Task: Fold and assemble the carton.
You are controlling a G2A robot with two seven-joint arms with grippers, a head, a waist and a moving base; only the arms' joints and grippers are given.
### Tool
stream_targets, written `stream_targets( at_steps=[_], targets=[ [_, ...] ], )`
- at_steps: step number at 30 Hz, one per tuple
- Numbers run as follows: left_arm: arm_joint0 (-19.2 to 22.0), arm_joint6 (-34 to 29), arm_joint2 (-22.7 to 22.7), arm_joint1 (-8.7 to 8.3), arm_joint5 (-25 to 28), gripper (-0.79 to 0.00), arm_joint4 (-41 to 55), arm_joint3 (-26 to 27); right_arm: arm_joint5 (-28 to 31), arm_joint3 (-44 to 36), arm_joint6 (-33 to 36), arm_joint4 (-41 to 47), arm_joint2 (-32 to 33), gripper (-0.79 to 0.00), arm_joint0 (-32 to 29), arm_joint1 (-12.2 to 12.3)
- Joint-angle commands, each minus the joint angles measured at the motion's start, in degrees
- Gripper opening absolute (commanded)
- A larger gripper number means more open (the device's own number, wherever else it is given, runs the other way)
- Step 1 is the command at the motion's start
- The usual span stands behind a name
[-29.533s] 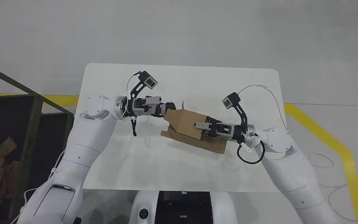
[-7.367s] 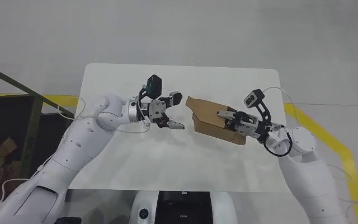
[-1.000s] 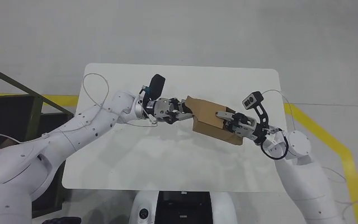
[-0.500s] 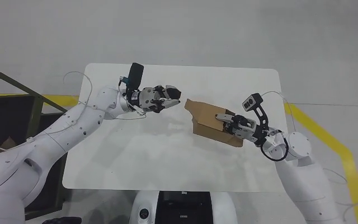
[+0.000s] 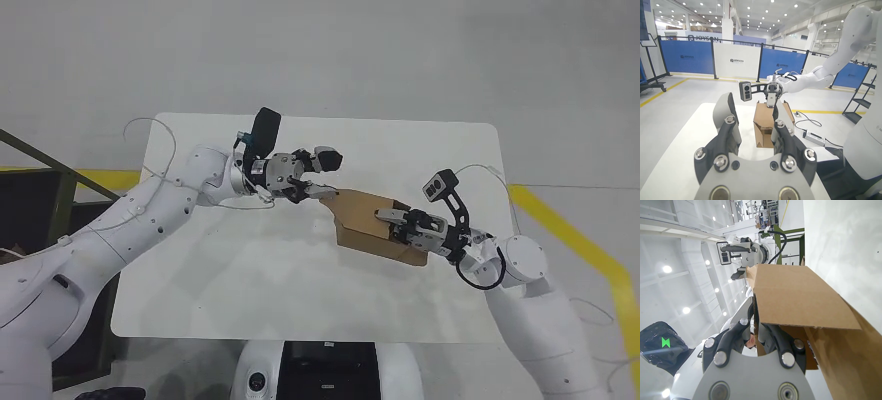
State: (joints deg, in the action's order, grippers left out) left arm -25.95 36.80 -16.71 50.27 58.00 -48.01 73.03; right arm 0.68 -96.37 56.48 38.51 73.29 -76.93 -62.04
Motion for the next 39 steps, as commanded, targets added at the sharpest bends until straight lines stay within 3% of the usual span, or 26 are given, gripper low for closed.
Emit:
stream_targets(
  at_steps=[1, 8, 13, 39],
  targets=[
    [0.4, -1.9, 1.2, 0.22, 0.0, -0.215, 1.7, -0.2, 0.1, 0.0, 0.1, 0.3, 0.1, -0.785, 0.1, 0.0],
    [1.6, -3.9, 3.6, 0.54, 0.0, -0.197, 5.7, -1.0, 0.5, 0.1, 0.4, 0.6, 0.2, -0.785, 0.4, 0.0],
    [1.7, -3.3, 4.0, 0.49, 0.0, -0.105, 6.8, -1.7, 0.7, 0.0, 0.8, 1.2, 0.2, -0.785, 0.3, 0.0],
    [2.1, -5.9, 6.3, 0.93, 0.0, -0.089, 13.4, -3.9, 1.5, -1.3, 2.0, 2.2, 0.6, -0.785, 0.0, 0.0]
  ],
)
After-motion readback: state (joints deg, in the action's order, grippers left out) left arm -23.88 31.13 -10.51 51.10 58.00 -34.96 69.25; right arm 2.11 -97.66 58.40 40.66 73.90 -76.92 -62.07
